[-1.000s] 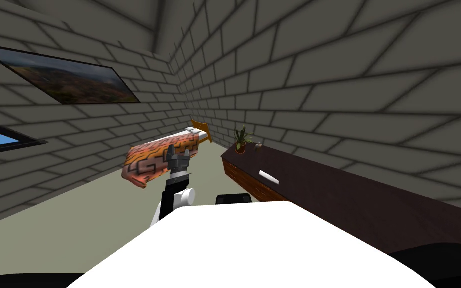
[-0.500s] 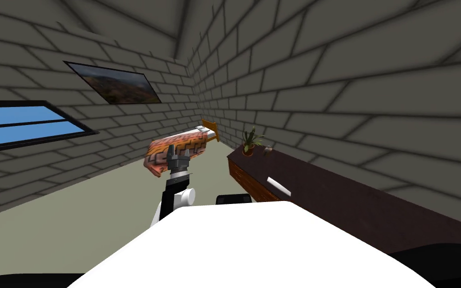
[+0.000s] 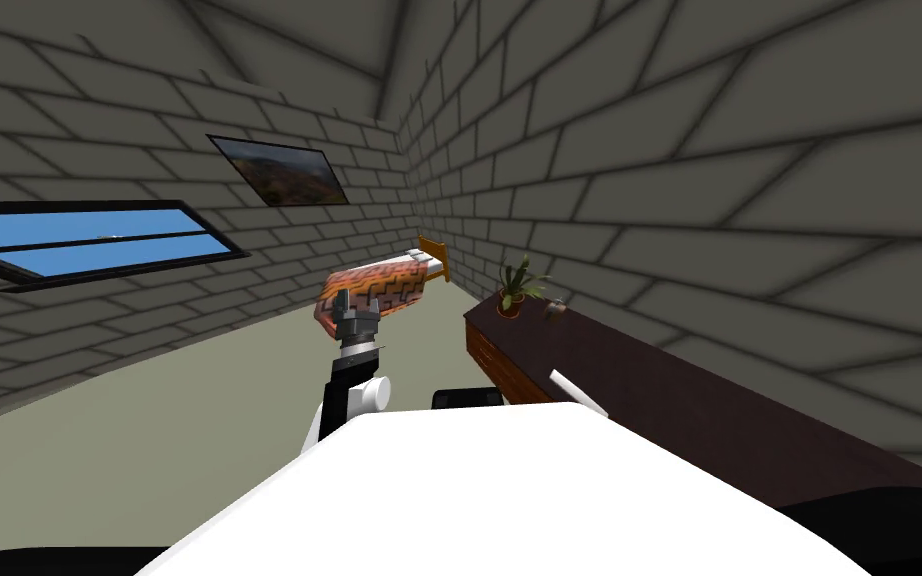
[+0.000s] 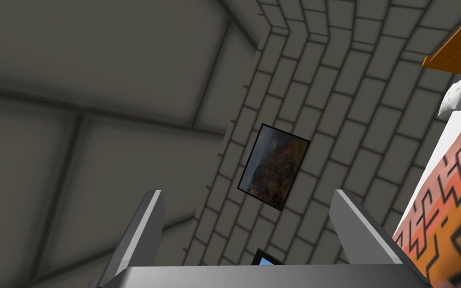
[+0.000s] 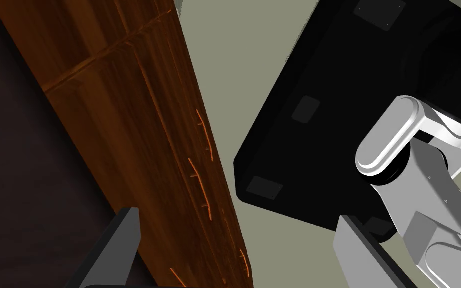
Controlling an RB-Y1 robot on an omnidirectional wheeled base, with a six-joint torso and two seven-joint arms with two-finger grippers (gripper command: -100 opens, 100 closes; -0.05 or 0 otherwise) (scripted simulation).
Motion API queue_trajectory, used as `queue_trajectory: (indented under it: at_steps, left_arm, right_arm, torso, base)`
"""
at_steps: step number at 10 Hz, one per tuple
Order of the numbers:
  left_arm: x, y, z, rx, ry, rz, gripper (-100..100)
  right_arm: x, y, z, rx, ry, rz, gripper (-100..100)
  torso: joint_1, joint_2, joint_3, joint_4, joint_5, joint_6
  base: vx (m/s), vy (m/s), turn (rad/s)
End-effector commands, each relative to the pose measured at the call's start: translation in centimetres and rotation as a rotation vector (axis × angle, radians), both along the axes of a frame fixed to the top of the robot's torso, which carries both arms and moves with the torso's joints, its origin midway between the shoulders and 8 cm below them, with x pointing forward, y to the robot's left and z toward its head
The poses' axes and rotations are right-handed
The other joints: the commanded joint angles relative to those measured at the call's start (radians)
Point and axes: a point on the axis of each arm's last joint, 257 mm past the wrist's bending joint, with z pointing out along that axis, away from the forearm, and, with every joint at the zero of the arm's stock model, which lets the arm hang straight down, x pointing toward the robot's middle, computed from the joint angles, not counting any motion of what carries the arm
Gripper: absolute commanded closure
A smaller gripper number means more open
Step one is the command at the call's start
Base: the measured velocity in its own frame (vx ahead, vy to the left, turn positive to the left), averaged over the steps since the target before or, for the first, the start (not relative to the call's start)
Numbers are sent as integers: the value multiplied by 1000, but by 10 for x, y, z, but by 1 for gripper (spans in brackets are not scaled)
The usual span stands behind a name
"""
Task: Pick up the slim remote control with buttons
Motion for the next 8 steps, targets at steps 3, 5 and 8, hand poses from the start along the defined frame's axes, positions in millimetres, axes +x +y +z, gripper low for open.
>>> queue_trajectory:
  at_steps: [3, 5, 8]
  left_arm:
    - [0, 0, 0, 0, 0, 0, 0]
    - [0, 0, 0, 0, 0, 0, 0]
    - [0, 0, 0, 0, 0, 0, 0]
  right_arm:
    - [-17, -35, 5, -56, 50, 2, -100]
    - [-26, -56, 8, -92, 79, -6, -100]
    - [-28, -67, 6, -108, 97, -25, -100]
  torso:
    - [1, 1, 1, 0, 0, -1]
    - [1, -5, -3, -1, 0, -1]
    - [1, -5, -3, -1, 0, -1]
  base:
    - [60, 14, 217]
    - [136, 14, 424]
    - [128, 1, 337]
